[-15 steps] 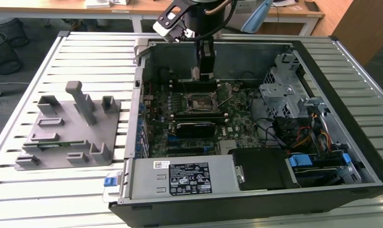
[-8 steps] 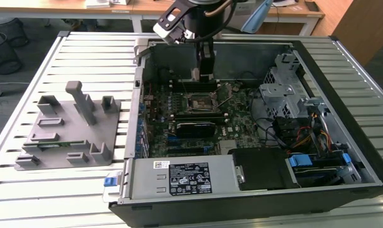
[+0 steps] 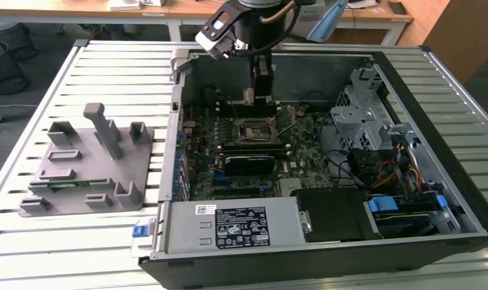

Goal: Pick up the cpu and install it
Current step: 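Place the cpu into insertion slot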

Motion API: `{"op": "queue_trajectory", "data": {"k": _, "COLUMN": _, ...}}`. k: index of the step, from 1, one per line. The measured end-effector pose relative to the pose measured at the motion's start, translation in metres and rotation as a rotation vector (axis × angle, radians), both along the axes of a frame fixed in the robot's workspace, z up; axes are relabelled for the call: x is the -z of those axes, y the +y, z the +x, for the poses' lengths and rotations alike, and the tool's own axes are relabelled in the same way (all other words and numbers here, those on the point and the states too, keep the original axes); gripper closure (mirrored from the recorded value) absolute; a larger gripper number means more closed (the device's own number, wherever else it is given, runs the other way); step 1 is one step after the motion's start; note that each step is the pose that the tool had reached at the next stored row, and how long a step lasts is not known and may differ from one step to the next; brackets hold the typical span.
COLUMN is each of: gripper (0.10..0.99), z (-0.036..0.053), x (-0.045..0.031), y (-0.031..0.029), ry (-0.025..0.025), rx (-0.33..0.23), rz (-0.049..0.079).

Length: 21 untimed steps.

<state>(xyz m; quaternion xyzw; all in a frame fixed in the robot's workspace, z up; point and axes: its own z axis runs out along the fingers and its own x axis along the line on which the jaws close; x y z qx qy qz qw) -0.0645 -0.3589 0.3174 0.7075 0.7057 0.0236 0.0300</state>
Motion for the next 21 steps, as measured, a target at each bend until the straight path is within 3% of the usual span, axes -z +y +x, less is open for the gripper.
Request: {"op": "queue_trajectory", "data": {"k": 21, "gripper": 0.561, "z": 0.0023, "x": 0.0128, "y": 0.0033, "ry": 0.0, "rx": -0.014, "rz": 0.0}}
